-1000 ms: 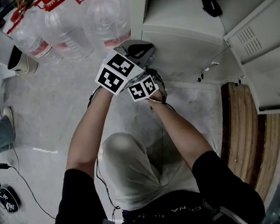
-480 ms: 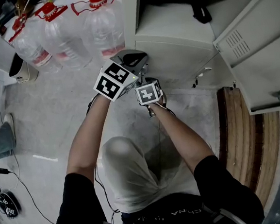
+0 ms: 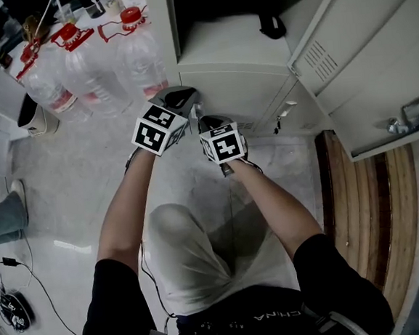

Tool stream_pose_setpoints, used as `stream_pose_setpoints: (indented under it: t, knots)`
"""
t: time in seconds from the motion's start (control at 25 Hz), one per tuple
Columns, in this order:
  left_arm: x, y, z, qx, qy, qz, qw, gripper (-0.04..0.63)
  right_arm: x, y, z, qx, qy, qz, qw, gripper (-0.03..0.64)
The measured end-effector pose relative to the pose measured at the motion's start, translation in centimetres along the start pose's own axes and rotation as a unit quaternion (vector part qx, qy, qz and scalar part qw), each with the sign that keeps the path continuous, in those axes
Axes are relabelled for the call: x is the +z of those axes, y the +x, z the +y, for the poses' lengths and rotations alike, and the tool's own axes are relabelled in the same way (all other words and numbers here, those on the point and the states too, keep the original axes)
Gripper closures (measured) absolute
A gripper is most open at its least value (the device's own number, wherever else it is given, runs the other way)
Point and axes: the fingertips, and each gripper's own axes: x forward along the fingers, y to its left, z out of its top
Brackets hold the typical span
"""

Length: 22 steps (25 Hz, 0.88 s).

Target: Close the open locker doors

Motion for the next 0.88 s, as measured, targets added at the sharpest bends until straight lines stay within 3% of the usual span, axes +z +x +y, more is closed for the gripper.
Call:
stream_pose_setpoints:
  t: [0.2,0.4,0.72,0.88]
  knots:
    - [-0.4,-0.7,-0.6,0.021,-0.041,-0.014,0.9988,0.575,2.0,-3.1,-1.5,0.024,-0.003,-0.030,0.999,0.586]
    - [-0.8,-1.3,-4.4,0.017,-0.031,-0.001,0.9994,0.575,2.7,-7.2,-2.4,0.036,-0.017,-0.031,0.999,0.586]
    - [2.3,-8.3,-8.2,0.040,0.003,0.095,0.9946,0.575,5.5,-17.7,-2.8,0.025,-0.018,0.016,0.999,0.586]
    - [8.2,-15.2,-10.5,0.046,-0.025,0.134,0.9896,0.575,9.4,-26.6,-1.9,0.018,-0.030,0.041,0.999,0.586]
